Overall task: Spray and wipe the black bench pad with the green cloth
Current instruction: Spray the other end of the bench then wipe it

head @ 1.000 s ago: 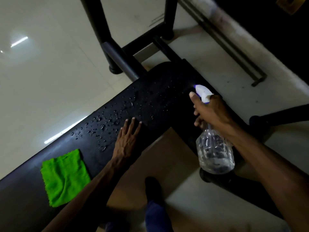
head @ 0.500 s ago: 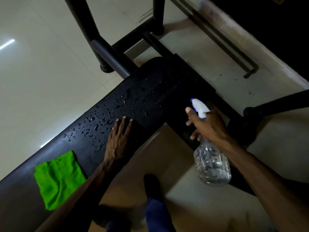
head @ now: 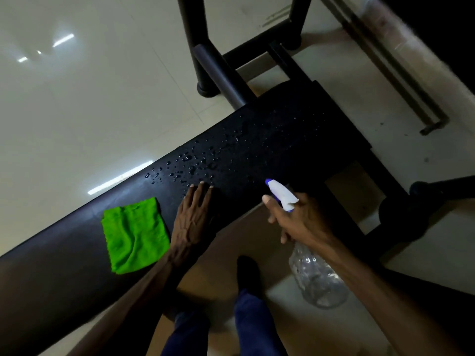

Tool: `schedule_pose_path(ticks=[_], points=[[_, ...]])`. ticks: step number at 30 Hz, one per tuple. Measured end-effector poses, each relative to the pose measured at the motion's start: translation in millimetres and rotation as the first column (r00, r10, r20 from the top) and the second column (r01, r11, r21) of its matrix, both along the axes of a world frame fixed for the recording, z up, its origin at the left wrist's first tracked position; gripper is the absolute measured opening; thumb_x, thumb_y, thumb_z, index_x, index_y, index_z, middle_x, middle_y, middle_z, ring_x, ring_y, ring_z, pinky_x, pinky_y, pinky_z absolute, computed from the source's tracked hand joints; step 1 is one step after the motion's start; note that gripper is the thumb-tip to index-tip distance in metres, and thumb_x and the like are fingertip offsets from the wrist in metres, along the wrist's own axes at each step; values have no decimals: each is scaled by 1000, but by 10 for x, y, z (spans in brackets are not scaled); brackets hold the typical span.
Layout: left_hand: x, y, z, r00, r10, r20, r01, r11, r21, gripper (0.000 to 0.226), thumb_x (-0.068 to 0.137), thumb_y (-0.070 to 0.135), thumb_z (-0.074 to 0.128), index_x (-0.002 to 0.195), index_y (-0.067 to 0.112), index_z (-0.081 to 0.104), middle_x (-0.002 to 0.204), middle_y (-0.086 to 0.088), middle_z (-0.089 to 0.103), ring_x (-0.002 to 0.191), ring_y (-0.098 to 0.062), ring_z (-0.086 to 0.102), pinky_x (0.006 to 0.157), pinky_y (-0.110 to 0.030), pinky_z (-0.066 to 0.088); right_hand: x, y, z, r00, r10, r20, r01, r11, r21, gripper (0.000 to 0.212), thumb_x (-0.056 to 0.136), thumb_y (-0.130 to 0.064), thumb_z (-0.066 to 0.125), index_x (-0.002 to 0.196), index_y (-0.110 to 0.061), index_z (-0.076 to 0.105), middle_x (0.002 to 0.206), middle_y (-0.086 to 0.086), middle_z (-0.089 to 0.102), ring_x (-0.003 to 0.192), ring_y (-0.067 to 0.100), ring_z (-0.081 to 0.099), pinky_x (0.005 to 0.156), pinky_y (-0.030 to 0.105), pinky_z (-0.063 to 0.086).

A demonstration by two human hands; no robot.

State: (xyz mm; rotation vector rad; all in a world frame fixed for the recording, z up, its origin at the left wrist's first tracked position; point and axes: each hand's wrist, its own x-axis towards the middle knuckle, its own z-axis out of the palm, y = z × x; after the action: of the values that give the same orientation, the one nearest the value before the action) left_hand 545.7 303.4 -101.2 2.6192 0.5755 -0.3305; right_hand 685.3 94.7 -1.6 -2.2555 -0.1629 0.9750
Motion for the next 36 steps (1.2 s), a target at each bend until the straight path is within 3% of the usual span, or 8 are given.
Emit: schedule_pose_path(ticks=[2,5,7,10,18,22,30,36], points=[[-82,36,3,1000,1,-11,-1,1000,-6,67,97,39,44,157,12,31,164,-13,27,153,-38,20,120,-52,32,-111,93,-34,997,54,-64,-53,998,18,45,96,-61,62,114,-20,72,80,7,78,40,22,66,39,22,43],[-200,66,0,999,-11,-48,10,1000,-26,80,87,26,64,157,13,29,166,-12,22,154,-36,17,120,-51,32,-267,193,-49,979,200,-22,-200,980,6,31,99,-60,57,121,-40,66,55,-1,65,37,19,64,42,23,49],[-249,80,12,997,-8,-72,6,999,-39,93,78,18,75,158,13,26,167,-12,19,154,-35,14,120,-49,31,-358,251,-57,986,165,-27,-166,986,-31,43,96,-61,61,105,-20,71,51,-1,63,35,14,61,41,25,49],[-324,130,5,998,21,-59,-24,998,-52,99,72,16,78,157,12,28,165,-14,23,153,-38,17,121,-48,28,-451,322,-124,990,122,-68,-120,992,37,35,95,-59,66,97,-25,67,74,7,76,41,20,67,38,23,42],[-671,328,189,977,168,129,-155,982,-108,65,95,35,45,151,1,38,158,-25,35,149,-42,29,123,-45,24,-652,825,-5,996,91,18,-93,960,263,28,97,-47,68,99,-19,61,89,18,76,45,25,70,42,30,50],[-1052,548,219,949,255,184,-241,966,-95,64,95,27,63,151,5,40,158,-20,37,147,-39,32,122,-45,28,-885,1241,183,996,39,83,-73,879,471,9,99,-39,68,95,-36,60,84,4,71,46,23,67,47,27,55],[-2280,1148,169,883,451,130,-449,892,-48,65,91,38,51,140,-3,52,146,-28,49,136,-49,46,112,-56,41,-1657,2275,298,985,-6,173,-109,752,650,35,95,-42,73,107,-13,58,91,-1,67,65,23,73,69,42,63],[-2984,1332,132,861,507,35,-507,862,-6,68,97,31,62,155,8,34,163,-17,29,152,-37,22,123,-46,24,-2179,2947,211,966,70,250,-232,662,713,46,90,-49,75,116,-19,51,114,10,64,81,35,74,78,55,62]])
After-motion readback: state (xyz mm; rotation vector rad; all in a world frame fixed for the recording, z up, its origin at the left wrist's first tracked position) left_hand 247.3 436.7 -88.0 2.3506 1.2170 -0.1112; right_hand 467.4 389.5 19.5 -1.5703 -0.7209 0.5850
